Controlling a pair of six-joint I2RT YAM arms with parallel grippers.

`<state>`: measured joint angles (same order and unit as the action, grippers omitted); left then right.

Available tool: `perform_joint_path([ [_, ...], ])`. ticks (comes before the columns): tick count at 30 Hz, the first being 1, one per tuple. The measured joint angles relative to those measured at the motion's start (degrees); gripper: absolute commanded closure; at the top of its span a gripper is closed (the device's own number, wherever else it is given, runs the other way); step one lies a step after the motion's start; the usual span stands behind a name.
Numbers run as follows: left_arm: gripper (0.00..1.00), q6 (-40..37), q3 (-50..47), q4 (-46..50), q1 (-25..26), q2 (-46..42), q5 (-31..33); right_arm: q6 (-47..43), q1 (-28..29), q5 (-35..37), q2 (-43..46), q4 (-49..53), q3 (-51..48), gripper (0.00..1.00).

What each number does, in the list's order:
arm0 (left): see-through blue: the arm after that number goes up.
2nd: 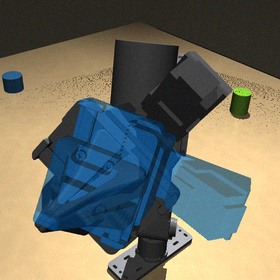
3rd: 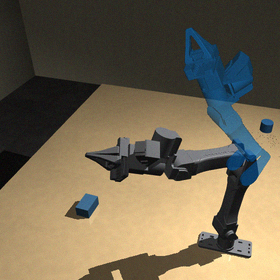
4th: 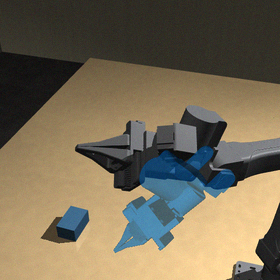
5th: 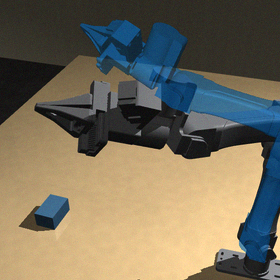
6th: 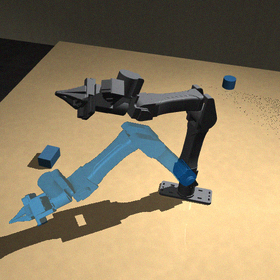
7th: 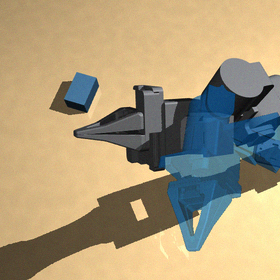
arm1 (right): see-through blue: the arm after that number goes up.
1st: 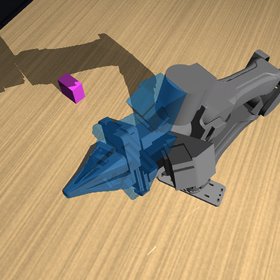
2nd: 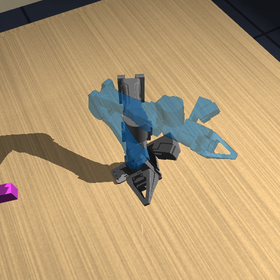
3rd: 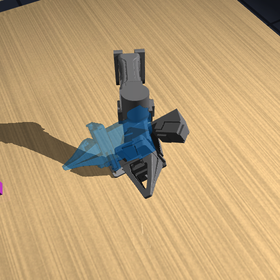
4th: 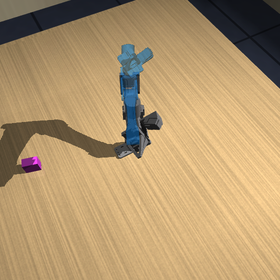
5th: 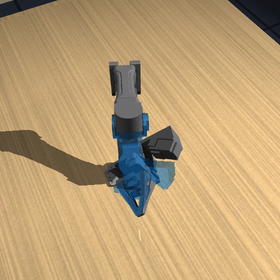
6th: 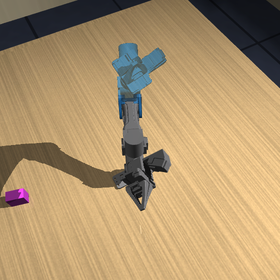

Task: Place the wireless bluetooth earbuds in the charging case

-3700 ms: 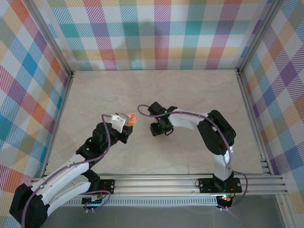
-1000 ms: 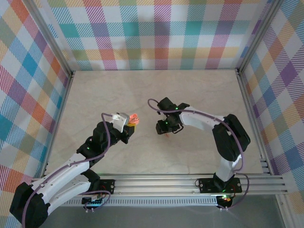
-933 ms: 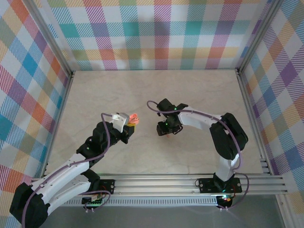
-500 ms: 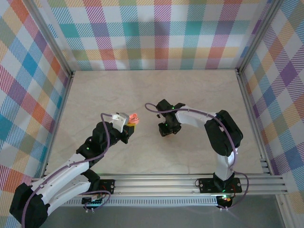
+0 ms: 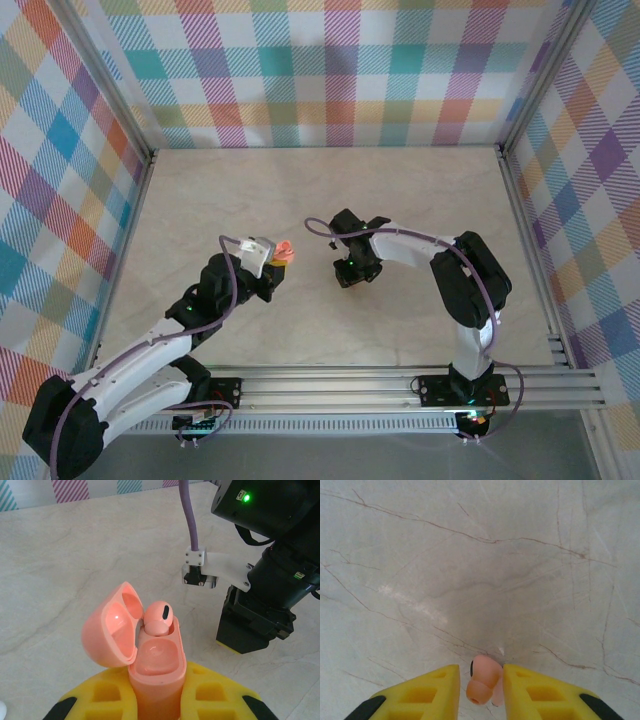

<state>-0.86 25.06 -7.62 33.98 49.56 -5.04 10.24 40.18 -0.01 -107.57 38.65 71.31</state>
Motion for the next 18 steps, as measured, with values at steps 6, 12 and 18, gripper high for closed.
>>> perform_joint_path([
  [6,1.0,0.0,0.7,0.0,0.0,0.8,0.0,-0.8,-0.4,-0.7,0.0,0.0,-0.4,0.72],
  [12,1.0,0.0,1.1,0.0,0.0,1.3,0.0,-1.3,-1.0,-1.6,0.0,-0.3,-0.6,0.82],
  [18,1.0,0.0,1.2,0.0,0.0,1.3,0.0,0.0,-5.1,-8.5,2.5,-5.3,-5.2,0.84],
])
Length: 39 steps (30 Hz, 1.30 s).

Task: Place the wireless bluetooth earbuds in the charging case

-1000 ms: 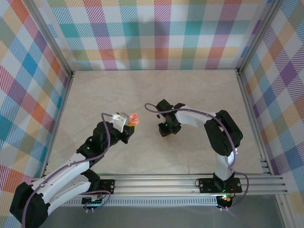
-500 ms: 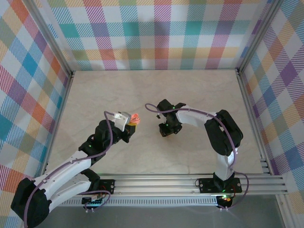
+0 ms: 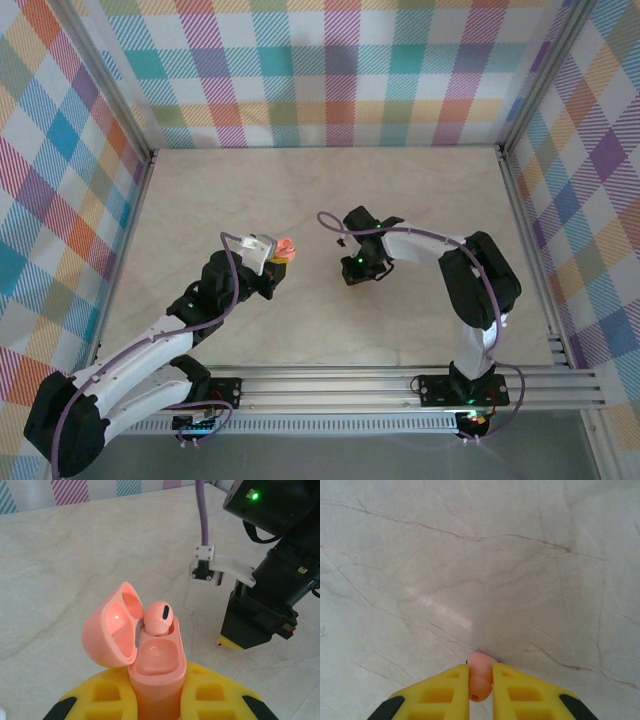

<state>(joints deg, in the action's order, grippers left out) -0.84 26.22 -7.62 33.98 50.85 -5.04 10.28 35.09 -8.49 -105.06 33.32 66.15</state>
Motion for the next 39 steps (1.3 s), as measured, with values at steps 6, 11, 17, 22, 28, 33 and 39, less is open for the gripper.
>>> perform_joint_path([
  [6,1.0,0.2,0.8,0.0,0.0,0.0,0.0,3.3,-5.5,-9.8,0.9,-6.4,-4.3,0.84],
  [11,1.0,1.0,1.6,0.0,0.0,0.3,0.0,6.4,-10.1,-15.9,0.5,-10.3,-6.4,0.8],
  [17,1.0,1.9,2.1,0.0,0.0,1.9,0.0,7.3,-11.1,-11.3,0.5,-9.5,-6.3,0.68],
  [22,1.0,2.9,3.0,0.0,0.0,3.5,0.0,7.3,-9.9,-7.7,0.5,-8.1,-5.4,0.65],
  [28,1.0,3.0,3.7,-0.1,0.0,4.0,0.0,8.1,-9.6,-6.1,0.8,-7.9,-5.3,0.62],
  [33,1.0,3.2,3.7,0.0,0.1,4.0,0.0,8.6,-10.1,-5.6,1.2,-7.8,-5.5,0.6],
  [39,1.0,3.4,3.8,0.0,0.1,4.0,0.0,8.6,-11.2,-3.8,2.3,-7.9,-6.5,0.59],
])
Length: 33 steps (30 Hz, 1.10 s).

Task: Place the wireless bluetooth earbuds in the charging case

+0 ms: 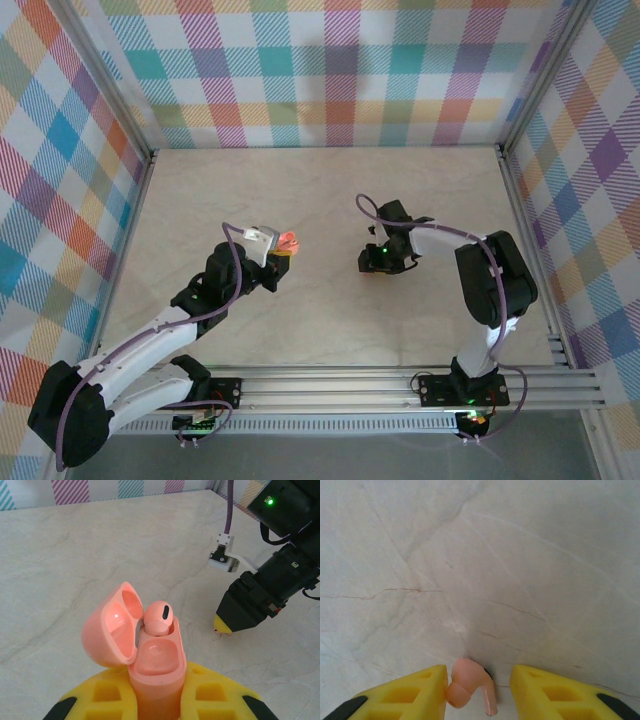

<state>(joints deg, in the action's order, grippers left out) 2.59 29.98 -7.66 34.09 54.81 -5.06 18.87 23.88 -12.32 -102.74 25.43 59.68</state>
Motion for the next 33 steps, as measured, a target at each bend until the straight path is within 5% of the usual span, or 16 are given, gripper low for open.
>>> perform_joint_path([
  [5,1.0,0.3,0.7,0.0,0.0,0.6,0.0,0.0,-1.9,1.4,0.4,0.6,-0.1,0.61],
  [13,1.0,0.9,1.0,-0.2,0.2,1.8,-0.4,-0.4,-6.0,2.0,1.2,0.4,-0.7,0.85],
  [20,1.0,0.9,1.4,-0.4,0.3,2.5,-0.4,0.5,-7.4,0.0,2.6,-1.3,-2.3,0.86],
  [26,1.0,0.9,1.7,-1.6,0.4,3.0,-0.4,7.5,-6.9,-8.7,3.9,-8.0,-7.5,0.88],
  [33,1.0,1.1,1.7,-1.7,0.7,3.4,-0.4,18.3,0.5,-15.1,2.2,-18.7,-10.2,0.9],
])
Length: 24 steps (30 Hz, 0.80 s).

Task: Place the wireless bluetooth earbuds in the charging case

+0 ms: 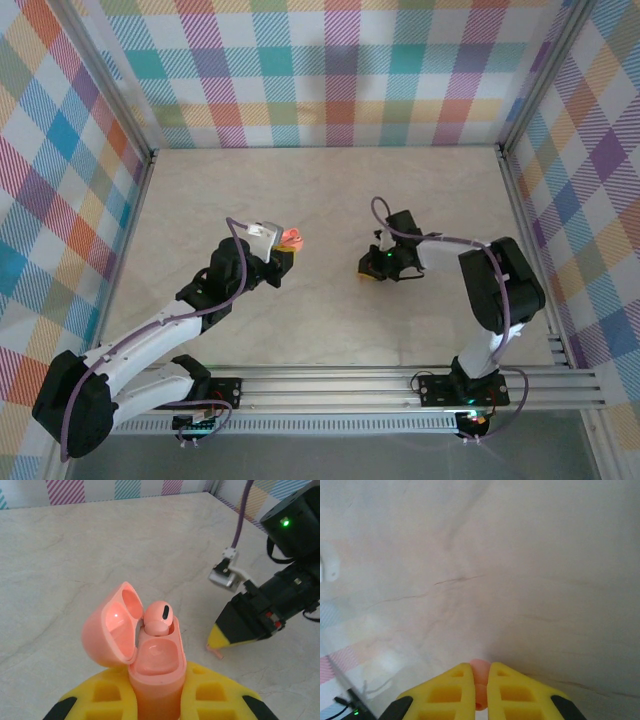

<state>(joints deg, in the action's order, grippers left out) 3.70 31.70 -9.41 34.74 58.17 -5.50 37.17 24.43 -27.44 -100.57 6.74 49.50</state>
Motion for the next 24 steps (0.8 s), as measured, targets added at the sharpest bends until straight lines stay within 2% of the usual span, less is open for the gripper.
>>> perform_joint_path([
  [5,1.0,-0.1,0.0,-0.7,0.0,0.0,-1.7,5.6,2.2,-3.8,-1.6,-5.9,-0.1,0.92],
  [8,1.0,-0.6,-0.3,-3.5,0.1,-0.1,-5.1,6.2,2.2,-4.4,0.4,-6.7,-0.1,0.93],
  [16,1.0,-5.1,-1.1,-11.0,0.1,0.2,-18.3,4.7,2.1,-4.5,19.1,-7.0,2.8,0.94],
  [24,1.0,-6.6,0.4,-13.8,0.1,3.6,-26.5,1.9,3.2,-3.5,30.2,-7.1,4.6,0.95],
])
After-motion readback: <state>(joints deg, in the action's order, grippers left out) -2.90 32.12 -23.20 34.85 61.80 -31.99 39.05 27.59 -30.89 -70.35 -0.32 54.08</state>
